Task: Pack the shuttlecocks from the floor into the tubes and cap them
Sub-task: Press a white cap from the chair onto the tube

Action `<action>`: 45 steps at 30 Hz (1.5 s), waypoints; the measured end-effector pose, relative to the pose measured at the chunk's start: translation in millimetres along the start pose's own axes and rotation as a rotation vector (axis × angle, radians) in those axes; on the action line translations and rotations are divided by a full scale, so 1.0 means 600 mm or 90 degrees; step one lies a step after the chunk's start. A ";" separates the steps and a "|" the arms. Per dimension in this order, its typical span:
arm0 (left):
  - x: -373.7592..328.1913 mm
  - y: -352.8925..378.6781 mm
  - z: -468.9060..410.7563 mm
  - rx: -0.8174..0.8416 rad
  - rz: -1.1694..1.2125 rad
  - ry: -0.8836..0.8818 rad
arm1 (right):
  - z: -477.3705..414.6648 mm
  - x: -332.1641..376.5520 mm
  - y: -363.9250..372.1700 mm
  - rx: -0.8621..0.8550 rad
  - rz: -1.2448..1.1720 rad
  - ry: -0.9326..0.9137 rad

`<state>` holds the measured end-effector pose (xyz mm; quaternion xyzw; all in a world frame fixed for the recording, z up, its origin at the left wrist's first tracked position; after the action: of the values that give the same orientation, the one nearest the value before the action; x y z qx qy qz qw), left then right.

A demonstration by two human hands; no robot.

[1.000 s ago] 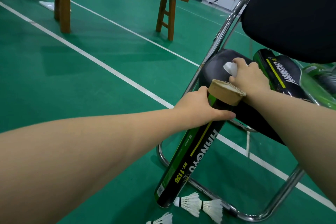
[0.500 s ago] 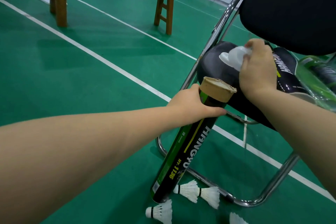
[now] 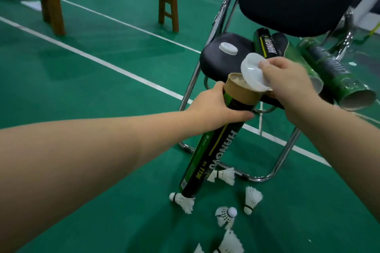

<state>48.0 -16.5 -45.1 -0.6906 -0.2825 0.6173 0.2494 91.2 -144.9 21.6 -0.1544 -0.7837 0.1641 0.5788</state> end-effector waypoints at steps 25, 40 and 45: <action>0.061 0.079 0.206 0.116 0.053 -0.041 | 0.241 -0.011 0.049 0.176 0.376 -0.142; 0.064 0.039 0.184 0.012 0.482 -0.252 | 0.250 -0.022 0.091 0.108 0.091 -0.022; 0.065 0.039 0.181 -0.007 0.496 -0.251 | 0.250 -0.065 0.103 0.060 -0.147 0.198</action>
<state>-54.8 -6.4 -101.5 -0.6161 -0.0466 0.7837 -0.0643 -38.1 -117.8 -80.1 -0.0595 -0.6888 0.1072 0.7145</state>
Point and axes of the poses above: each hand's wrist, its own z-axis away from the middle knuckle, its own y-axis out of the palm, x = y × z, the point moved 5 cm from there along -z, towards the middle knuckle, and after that the axes turned 11 degrees about -z, right-handed, at the moved point
